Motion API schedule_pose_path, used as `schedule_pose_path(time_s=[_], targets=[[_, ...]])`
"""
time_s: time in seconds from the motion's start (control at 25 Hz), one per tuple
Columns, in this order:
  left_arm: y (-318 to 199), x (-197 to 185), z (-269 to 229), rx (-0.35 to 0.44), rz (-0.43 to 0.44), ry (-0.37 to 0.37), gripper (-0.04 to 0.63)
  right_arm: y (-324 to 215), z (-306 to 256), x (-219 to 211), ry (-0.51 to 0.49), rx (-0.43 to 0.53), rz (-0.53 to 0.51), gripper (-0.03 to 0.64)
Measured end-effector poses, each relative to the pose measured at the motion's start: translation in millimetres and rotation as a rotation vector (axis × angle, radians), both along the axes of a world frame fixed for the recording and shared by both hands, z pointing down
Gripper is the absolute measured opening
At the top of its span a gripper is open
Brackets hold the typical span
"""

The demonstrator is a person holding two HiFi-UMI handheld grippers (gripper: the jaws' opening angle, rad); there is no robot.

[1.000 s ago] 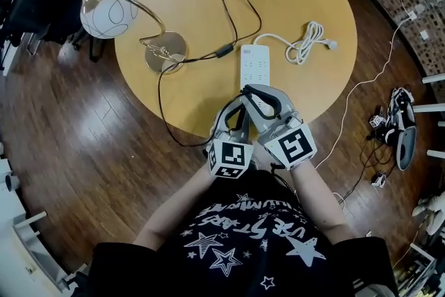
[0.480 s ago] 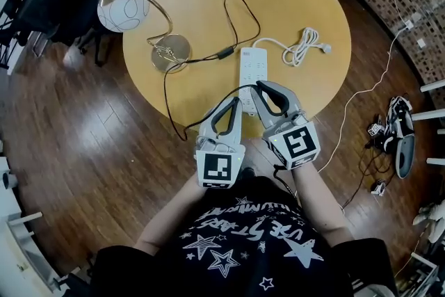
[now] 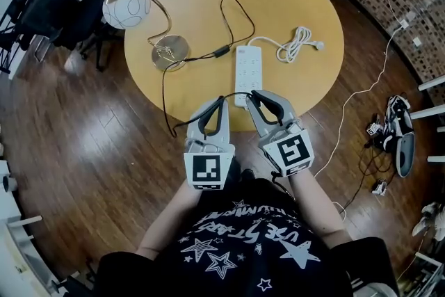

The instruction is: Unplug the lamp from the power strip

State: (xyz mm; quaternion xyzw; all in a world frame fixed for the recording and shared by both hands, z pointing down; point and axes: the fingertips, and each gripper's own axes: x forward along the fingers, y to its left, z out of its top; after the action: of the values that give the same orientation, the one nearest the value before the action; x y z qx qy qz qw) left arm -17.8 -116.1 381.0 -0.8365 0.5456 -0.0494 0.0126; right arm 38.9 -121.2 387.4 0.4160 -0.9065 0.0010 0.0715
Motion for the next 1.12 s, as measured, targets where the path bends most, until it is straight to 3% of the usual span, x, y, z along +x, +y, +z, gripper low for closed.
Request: schedule_pose_path(time_s=[0.56,1.12], targets=[[16.3,11.4,-7.2,-0.027,0.017,0.027,0.003,14.7,-6.1,13.2,-0.021,0.008,0.027,0.046],[14.4,27.3,-10.5,-0.001,0.059,0.051,0.003,1.8,-8.4,24.2,-0.013,-0.004,0.066,0.046]])
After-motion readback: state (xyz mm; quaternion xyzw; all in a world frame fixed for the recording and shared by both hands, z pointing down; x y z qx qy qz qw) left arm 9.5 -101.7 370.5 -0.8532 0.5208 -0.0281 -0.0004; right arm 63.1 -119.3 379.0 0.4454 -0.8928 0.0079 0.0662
